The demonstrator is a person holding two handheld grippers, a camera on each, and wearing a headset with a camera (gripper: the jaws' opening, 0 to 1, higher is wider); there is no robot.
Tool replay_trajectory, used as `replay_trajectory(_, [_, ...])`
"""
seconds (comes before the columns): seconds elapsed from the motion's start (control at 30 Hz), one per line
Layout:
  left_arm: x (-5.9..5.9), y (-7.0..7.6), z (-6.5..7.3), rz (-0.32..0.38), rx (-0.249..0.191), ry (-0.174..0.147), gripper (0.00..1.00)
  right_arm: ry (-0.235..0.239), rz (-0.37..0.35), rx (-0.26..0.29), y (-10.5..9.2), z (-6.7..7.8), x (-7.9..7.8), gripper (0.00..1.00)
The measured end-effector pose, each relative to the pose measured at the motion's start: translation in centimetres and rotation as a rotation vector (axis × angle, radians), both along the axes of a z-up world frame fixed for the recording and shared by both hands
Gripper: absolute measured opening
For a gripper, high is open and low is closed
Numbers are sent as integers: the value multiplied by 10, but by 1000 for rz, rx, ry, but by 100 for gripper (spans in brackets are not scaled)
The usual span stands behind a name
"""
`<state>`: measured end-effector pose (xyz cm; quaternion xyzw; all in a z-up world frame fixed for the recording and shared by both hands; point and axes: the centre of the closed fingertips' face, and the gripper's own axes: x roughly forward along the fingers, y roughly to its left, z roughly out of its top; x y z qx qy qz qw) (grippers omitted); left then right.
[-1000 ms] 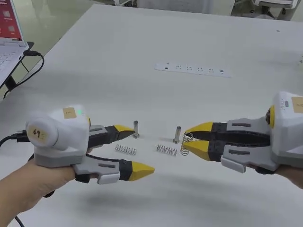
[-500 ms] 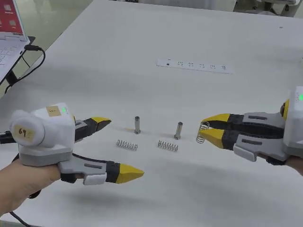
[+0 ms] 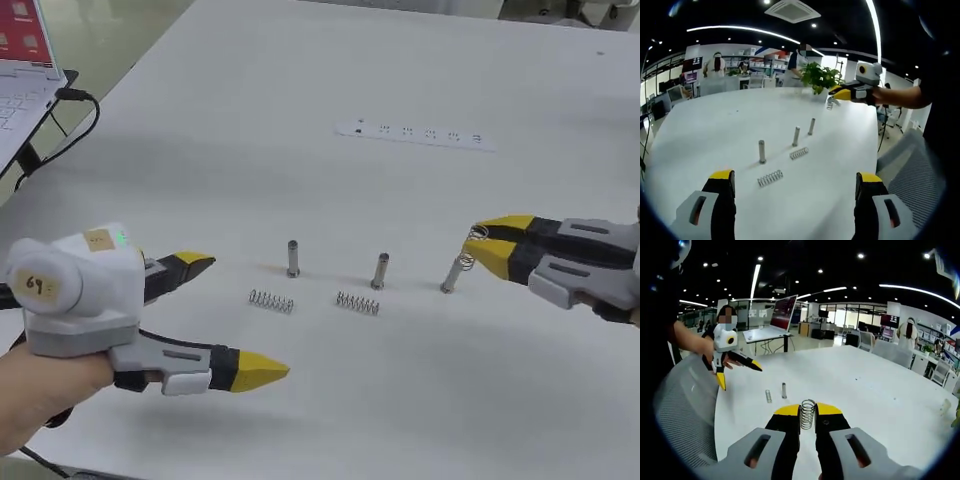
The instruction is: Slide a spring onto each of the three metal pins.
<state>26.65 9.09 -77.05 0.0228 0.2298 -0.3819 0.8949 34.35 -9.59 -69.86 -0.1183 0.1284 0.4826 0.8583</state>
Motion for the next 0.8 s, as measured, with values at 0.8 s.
replay_trajectory(0.8, [9,13,13,12,22,-25,98,61,-91,-19,-12,-30,41,8])
